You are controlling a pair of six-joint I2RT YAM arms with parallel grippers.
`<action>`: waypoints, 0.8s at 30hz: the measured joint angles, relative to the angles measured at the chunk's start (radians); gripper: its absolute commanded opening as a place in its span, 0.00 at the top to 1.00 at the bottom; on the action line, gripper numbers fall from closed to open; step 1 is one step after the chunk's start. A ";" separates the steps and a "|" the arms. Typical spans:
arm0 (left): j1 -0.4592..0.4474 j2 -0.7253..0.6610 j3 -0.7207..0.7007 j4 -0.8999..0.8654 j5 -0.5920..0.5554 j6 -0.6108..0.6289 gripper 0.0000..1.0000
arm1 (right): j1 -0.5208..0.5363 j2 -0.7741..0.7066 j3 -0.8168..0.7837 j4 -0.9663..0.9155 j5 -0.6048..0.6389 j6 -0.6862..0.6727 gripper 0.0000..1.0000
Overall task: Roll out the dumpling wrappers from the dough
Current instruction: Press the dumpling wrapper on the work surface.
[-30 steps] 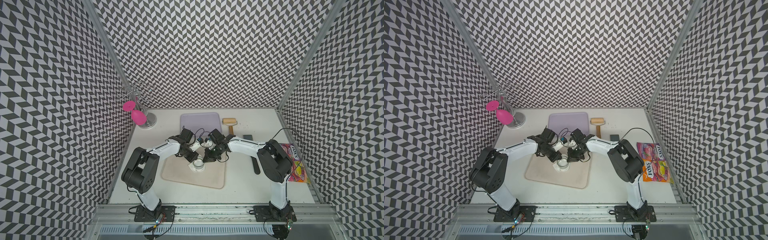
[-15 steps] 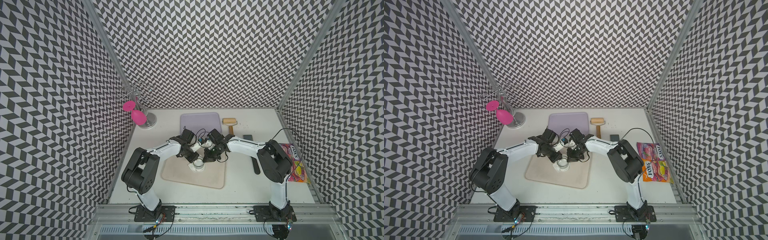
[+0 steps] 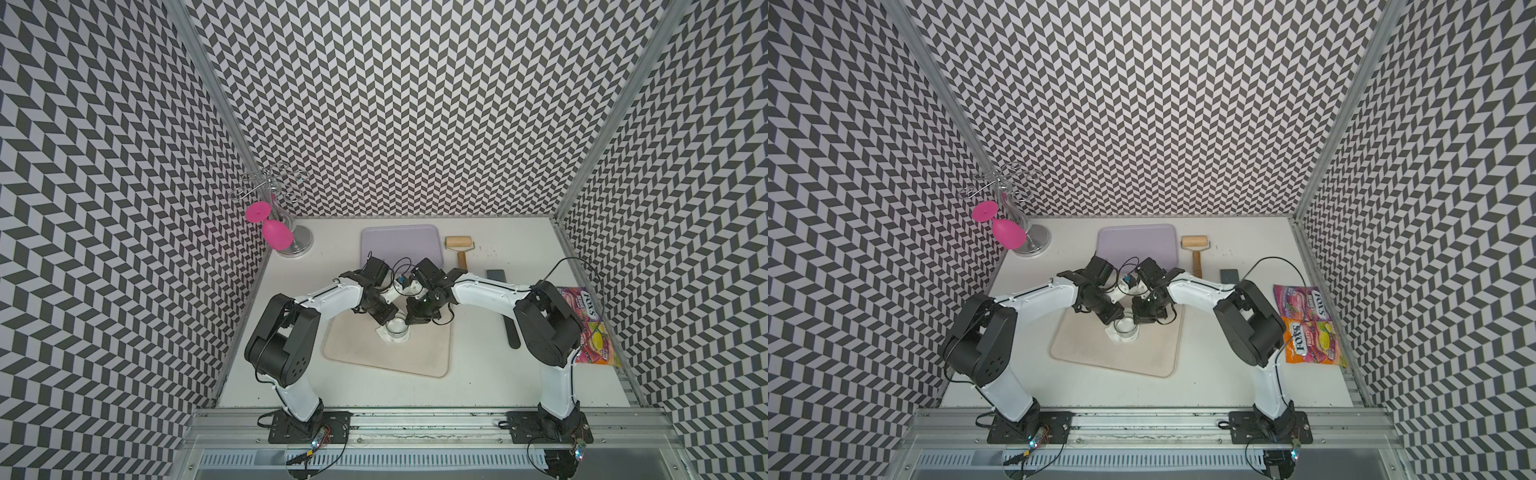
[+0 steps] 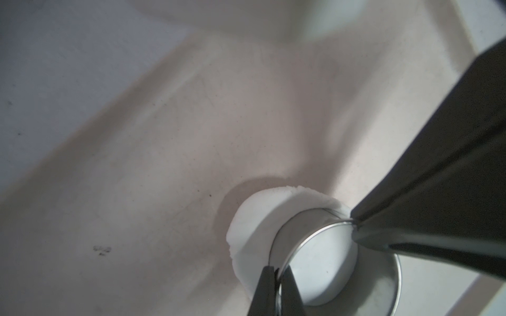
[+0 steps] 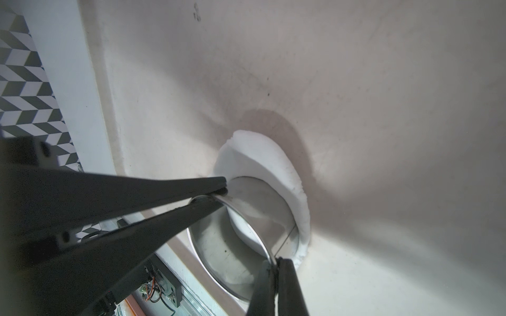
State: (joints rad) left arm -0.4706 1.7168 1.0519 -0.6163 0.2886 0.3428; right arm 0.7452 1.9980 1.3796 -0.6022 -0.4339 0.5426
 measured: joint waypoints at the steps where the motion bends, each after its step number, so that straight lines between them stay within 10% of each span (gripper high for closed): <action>1: 0.001 0.000 0.005 -0.008 -0.002 0.001 0.84 | 0.001 0.000 0.001 0.002 0.004 -0.003 1.00; 12: 0.047 -0.004 0.036 -0.107 0.005 0.013 0.57 | 0.006 0.006 0.009 0.024 0.026 -0.020 1.00; 24: 0.072 -0.036 0.061 -0.167 0.021 0.030 0.73 | 0.013 0.018 0.028 0.027 0.042 -0.022 1.00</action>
State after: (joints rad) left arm -0.3985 1.6810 1.1133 -0.7834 0.3096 0.3729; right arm 0.7578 2.0155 1.4075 -0.5751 -0.3920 0.5205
